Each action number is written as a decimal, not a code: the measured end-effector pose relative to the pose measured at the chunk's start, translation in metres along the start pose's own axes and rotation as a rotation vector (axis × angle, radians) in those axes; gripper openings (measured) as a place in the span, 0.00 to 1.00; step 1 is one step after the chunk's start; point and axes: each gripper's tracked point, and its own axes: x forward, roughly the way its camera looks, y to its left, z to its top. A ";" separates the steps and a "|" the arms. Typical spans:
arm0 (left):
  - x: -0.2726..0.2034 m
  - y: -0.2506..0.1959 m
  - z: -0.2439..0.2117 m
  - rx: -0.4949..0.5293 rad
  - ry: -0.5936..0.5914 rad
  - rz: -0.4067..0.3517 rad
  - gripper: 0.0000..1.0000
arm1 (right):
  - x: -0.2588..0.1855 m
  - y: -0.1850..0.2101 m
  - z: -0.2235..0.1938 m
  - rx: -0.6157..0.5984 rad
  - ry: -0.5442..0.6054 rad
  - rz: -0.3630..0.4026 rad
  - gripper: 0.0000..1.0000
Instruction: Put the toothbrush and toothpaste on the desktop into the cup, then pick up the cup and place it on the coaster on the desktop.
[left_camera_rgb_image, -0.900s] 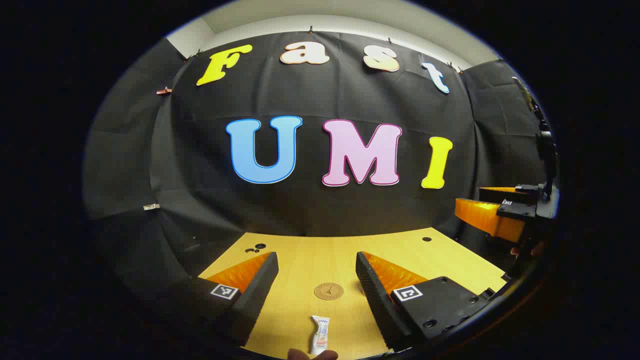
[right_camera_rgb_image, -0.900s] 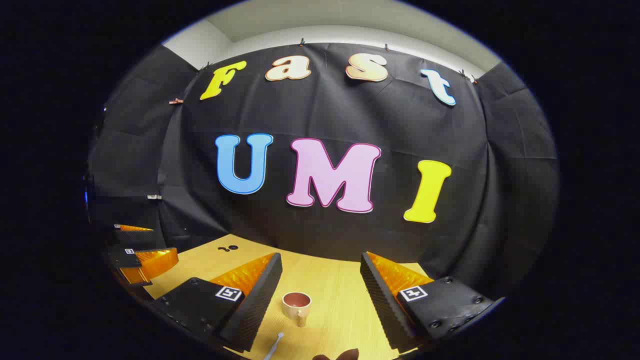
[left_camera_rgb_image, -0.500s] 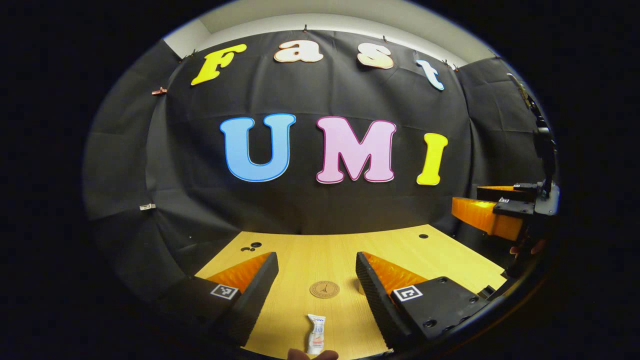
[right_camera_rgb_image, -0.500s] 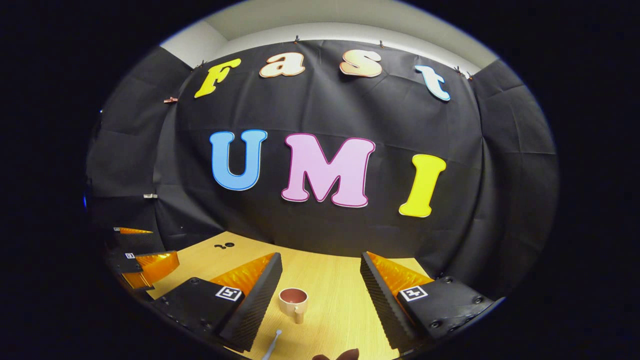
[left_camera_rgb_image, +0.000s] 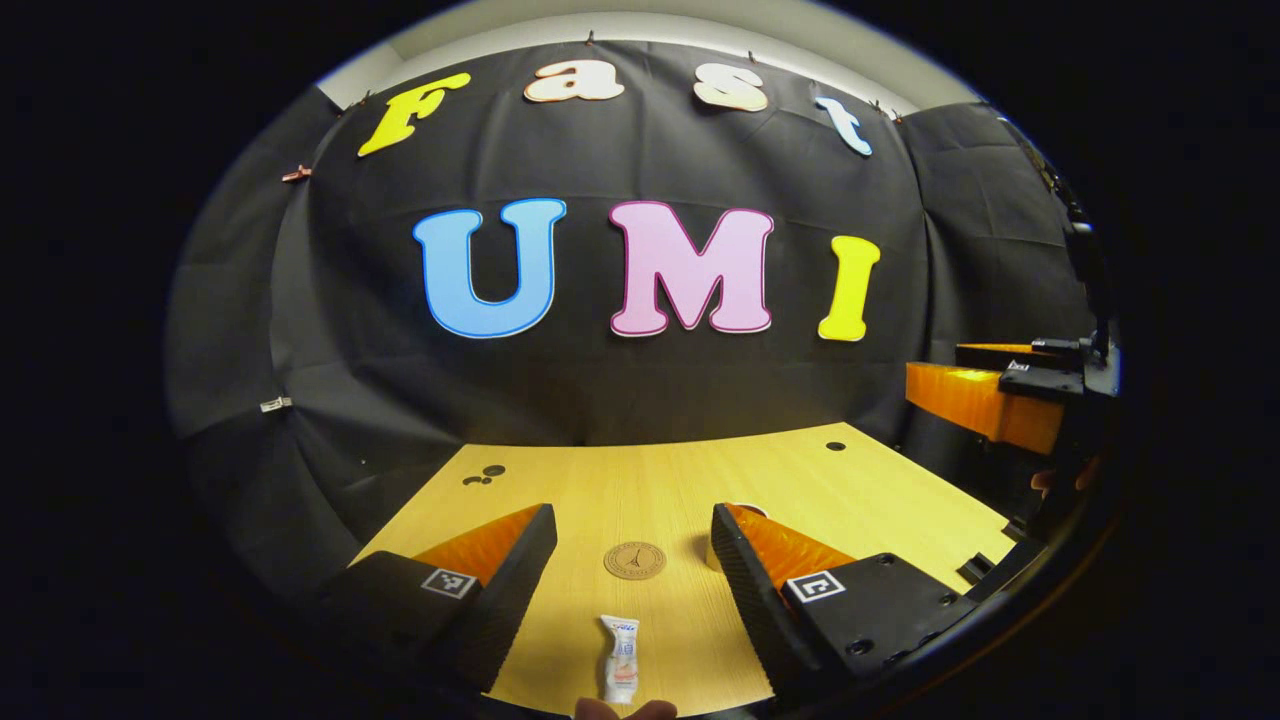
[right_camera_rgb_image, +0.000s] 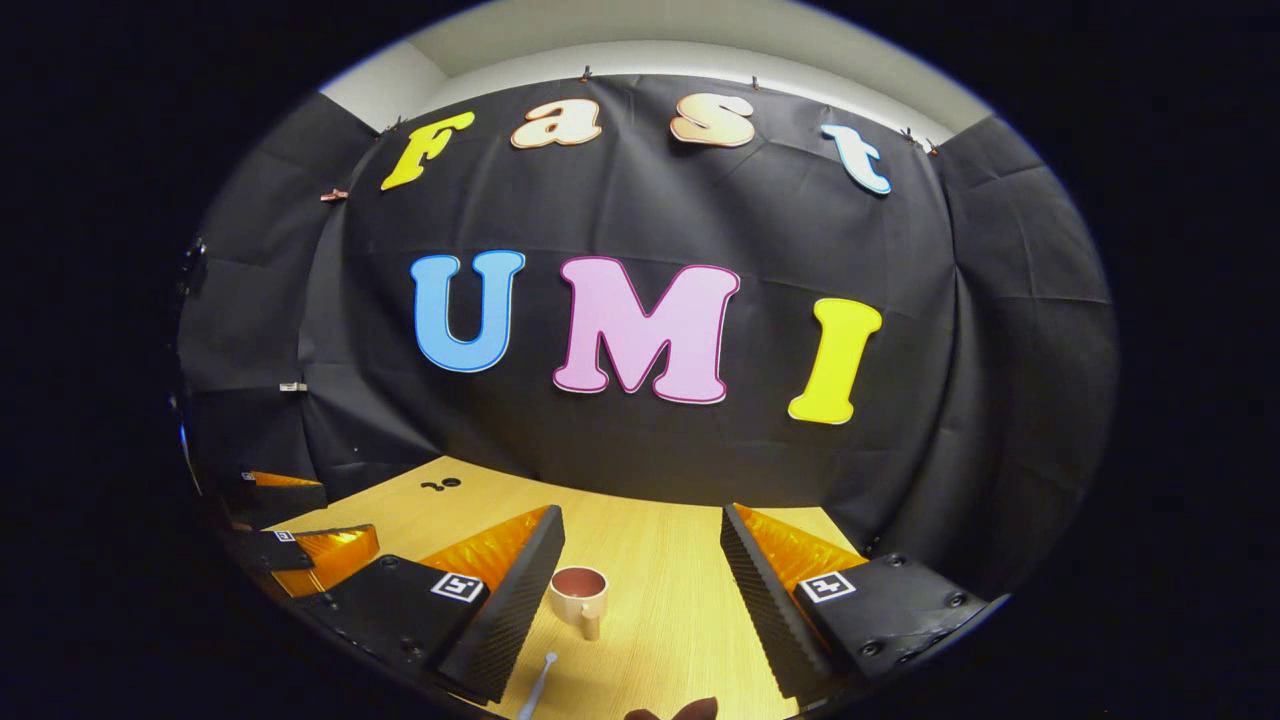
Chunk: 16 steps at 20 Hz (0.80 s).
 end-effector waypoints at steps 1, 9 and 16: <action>0.003 -0.002 -0.008 0.003 0.020 -0.004 0.96 | 0.000 -0.001 -0.001 0.000 0.007 -0.002 0.97; 0.030 0.002 -0.079 0.027 0.178 0.017 0.97 | -0.001 -0.011 -0.012 0.001 0.038 -0.011 0.97; 0.056 0.006 -0.150 0.061 0.327 0.027 0.99 | 0.001 -0.027 -0.022 0.002 0.070 -0.034 0.98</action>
